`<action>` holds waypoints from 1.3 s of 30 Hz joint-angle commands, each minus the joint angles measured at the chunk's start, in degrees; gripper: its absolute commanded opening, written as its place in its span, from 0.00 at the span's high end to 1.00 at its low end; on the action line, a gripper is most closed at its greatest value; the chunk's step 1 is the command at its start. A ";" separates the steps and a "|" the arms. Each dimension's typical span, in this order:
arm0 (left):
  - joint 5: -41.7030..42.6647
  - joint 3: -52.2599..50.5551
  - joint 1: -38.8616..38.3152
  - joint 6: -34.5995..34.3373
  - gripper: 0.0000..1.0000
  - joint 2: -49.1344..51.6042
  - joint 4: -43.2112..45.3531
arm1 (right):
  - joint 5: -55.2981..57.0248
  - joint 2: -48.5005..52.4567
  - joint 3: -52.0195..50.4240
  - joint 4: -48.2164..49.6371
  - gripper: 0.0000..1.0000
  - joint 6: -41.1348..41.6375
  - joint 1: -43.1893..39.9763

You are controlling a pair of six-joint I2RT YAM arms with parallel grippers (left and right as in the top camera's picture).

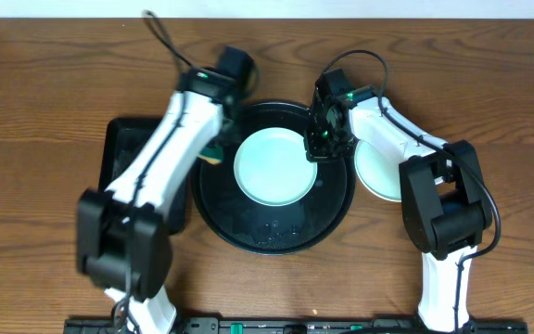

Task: Clean dirty plates on tray and stack at the side
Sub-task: 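Lift the mint-green plate with the right gripper and stack it on the pile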

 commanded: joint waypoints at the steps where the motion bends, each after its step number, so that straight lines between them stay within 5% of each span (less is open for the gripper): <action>1: 1.77 1.75 4.11 -1.03 0.92 -3.89 -2.78 | 1.38 1.57 -1.18 -1.44 0.99 -0.63 0.35; 8: 7.93 1.60 14.75 -0.57 0.92 -4.26 -5.73 | 4.63 -4.90 -0.96 -1.99 0.99 -2.21 0.98; 14: 8.02 1.60 19.85 -0.59 0.92 -4.24 -4.94 | 22.60 -13.73 -0.96 -2.14 0.99 -2.16 5.53; 25: 8.02 1.60 20.76 -0.59 0.92 -4.24 -4.81 | 56.94 -25.73 -0.96 -2.75 0.99 -2.21 19.87; 39: 8.02 1.60 20.76 -0.61 0.93 -4.24 -4.81 | 94.38 -26.86 -0.96 -1.64 0.99 -5.27 35.93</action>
